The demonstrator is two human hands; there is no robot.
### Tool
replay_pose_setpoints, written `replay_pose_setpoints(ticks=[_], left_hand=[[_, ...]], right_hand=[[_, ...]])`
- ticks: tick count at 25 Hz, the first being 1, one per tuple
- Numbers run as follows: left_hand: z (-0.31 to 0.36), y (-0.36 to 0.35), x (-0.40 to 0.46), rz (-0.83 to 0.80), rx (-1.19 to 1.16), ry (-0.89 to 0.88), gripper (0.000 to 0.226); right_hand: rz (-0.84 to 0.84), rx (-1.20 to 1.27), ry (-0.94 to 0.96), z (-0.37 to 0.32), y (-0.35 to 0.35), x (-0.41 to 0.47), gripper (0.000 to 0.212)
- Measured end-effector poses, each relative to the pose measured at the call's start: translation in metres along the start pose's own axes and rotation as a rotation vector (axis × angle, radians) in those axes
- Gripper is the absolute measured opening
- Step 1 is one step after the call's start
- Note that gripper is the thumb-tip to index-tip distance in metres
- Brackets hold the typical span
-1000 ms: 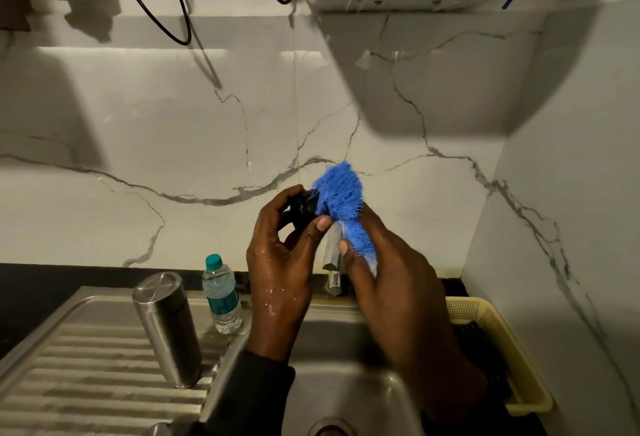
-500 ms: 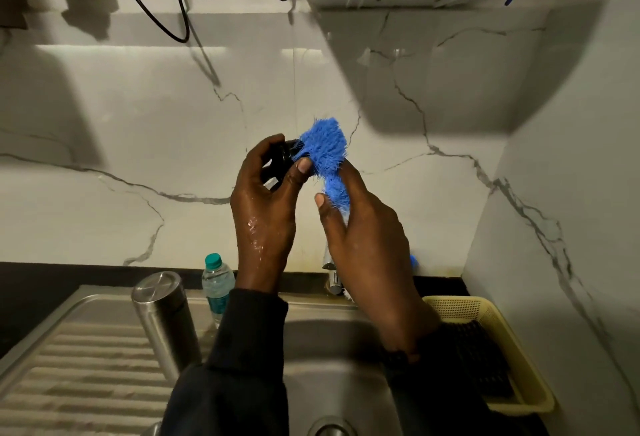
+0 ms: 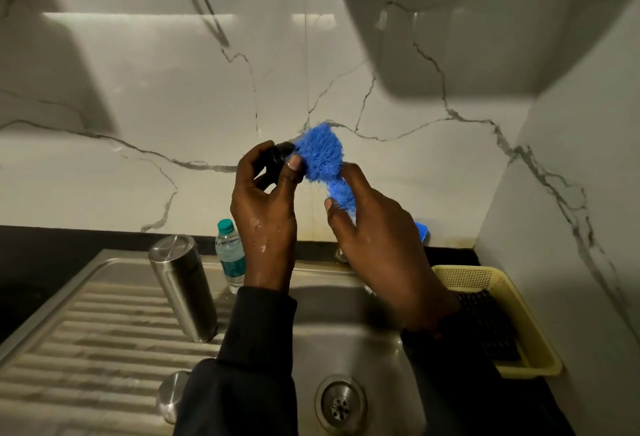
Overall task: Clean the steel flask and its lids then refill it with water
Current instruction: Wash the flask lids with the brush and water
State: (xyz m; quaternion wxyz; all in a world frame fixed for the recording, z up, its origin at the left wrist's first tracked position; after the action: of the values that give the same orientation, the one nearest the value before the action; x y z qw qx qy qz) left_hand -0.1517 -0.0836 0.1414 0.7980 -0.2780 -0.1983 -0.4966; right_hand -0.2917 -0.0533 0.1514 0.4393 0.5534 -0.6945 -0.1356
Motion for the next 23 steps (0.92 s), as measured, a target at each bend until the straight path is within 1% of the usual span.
replay_pose_setpoints(ticks=[2, 4, 5, 7, 9, 11, 13, 14, 17, 19, 21, 23], left_hand=[[0.002, -0.003, 0.0, -0.075, 0.006, -0.012, 0.038], [0.004, -0.011, -0.006, -0.176, 0.041, -0.035, 0.04], [0.005, -0.01, -0.008, -0.204, 0.03, -0.037, 0.041], [0.004, -0.006, -0.005, -0.274, -0.012, -0.047, 0.042], [0.001, 0.0, 0.0, -0.379, -0.071, -0.042, 0.044], [-0.001, 0.001, 0.0, -0.432, -0.212, -0.017, 0.052], [-0.004, -0.004, -0.006, -0.397, -0.392, 0.048, 0.058], [-0.006, -0.009, -0.008, -0.353, -0.472, 0.092, 0.059], [-0.009, -0.027, -0.016, -0.184, -0.653, 0.232, 0.054], [-0.012, -0.038, -0.023, -0.062, -0.728, 0.3, 0.05], [-0.014, -0.045, -0.03, 0.041, -0.797, 0.342, 0.053], [-0.015, -0.047, -0.036, 0.109, -0.848, 0.373, 0.065]], right_hand=[[0.009, 0.058, -0.006, 0.0, 0.002, -0.006, 0.042], [0.055, 0.035, -0.013, 0.001, 0.009, -0.003, 0.04], [0.046, 0.012, -0.013, 0.002, 0.013, -0.001, 0.039], [-0.037, 0.052, -0.041, 0.007, 0.023, 0.006, 0.032], [-0.126, 0.176, -0.086, 0.014, 0.038, 0.013, 0.024], [-0.192, 0.28, -0.092, 0.018, 0.047, 0.016, 0.025], [-0.26, 0.475, -0.145, 0.023, 0.044, 0.015, 0.028], [-0.282, 0.591, -0.2, 0.025, 0.041, 0.013, 0.028], [-0.333, 0.914, -0.374, 0.03, 0.025, 0.005, 0.032], [-0.359, 1.076, -0.425, 0.027, 0.014, -0.001, 0.033], [-0.31, 1.095, -0.428, 0.025, 0.003, -0.003, 0.03], [-0.196, 1.148, -0.472, 0.026, -0.007, -0.004, 0.016]])
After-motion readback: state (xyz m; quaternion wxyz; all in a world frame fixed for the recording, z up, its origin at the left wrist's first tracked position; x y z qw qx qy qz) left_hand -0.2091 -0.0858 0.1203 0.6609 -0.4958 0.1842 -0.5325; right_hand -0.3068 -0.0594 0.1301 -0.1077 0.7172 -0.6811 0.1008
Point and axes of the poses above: each hand's wrist, its own x-axis towards the middle knuckle, its own y-axis out of the back of the hand, z = x × y, the point moved 5 cm from there along x, towards the middle knuckle, and after that the axes turned 6 degrees about -y, right-handed, at the moved point
